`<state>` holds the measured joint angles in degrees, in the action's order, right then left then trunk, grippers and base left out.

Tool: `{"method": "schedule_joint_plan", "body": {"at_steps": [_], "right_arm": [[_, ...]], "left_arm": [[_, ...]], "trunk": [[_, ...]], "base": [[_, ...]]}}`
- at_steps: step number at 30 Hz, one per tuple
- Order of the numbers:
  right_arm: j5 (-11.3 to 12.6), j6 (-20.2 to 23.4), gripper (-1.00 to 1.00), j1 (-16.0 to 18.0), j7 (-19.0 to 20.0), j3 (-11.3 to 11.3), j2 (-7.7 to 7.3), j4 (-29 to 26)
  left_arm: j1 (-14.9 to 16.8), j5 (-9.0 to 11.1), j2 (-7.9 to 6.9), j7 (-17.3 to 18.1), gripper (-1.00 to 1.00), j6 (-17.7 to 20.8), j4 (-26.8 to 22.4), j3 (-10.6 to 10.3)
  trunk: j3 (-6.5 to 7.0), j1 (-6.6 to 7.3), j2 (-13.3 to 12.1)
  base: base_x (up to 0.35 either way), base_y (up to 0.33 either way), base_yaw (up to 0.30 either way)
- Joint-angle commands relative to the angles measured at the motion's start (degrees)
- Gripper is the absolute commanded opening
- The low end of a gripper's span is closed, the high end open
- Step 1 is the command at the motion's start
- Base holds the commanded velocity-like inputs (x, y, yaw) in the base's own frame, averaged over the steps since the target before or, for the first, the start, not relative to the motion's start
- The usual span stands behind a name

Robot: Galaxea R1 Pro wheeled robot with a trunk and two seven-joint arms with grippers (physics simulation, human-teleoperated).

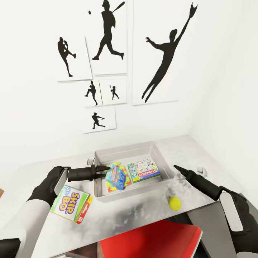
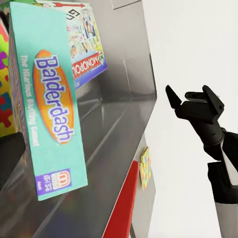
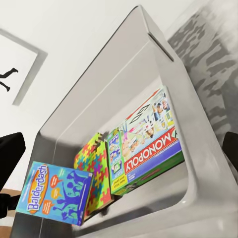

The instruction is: Put all the toys in the child's room - the three board games (two on the bed and one on the table), the two jigsaw puzzles on the table, and the tennis ball on the table - inside the toy box on the table in the child's room.

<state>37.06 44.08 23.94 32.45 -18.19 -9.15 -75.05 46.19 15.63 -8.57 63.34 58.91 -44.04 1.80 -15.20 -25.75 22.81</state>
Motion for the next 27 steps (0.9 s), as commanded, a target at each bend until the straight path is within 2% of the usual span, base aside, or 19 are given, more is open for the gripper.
{"method": "schedule_joint_plan", "body": {"at_steps": [1, 27], "right_arm": [[0.12, 0.39, 1.00, 0.05, 0.12, -0.09, 0.01, -0.01], [0.12, 0.39, 1.00, 0.05, 0.16, -0.09, 0.01, -0.01]], "left_arm": [[0.04, -0.07, 0.02, 0.20, 1.00, 0.24, 0.01, 0.05], [0.04, -0.07, -0.13, 0.49, 1.00, 0.24, 0.00, 0.47]], "trunk": [[-0.11, -0.03, 0.11], [-0.11, -0.03, 0.11]], "base": [[0.000, 0.000, 0.000], [0.000, 0.000, 0.000]]}}
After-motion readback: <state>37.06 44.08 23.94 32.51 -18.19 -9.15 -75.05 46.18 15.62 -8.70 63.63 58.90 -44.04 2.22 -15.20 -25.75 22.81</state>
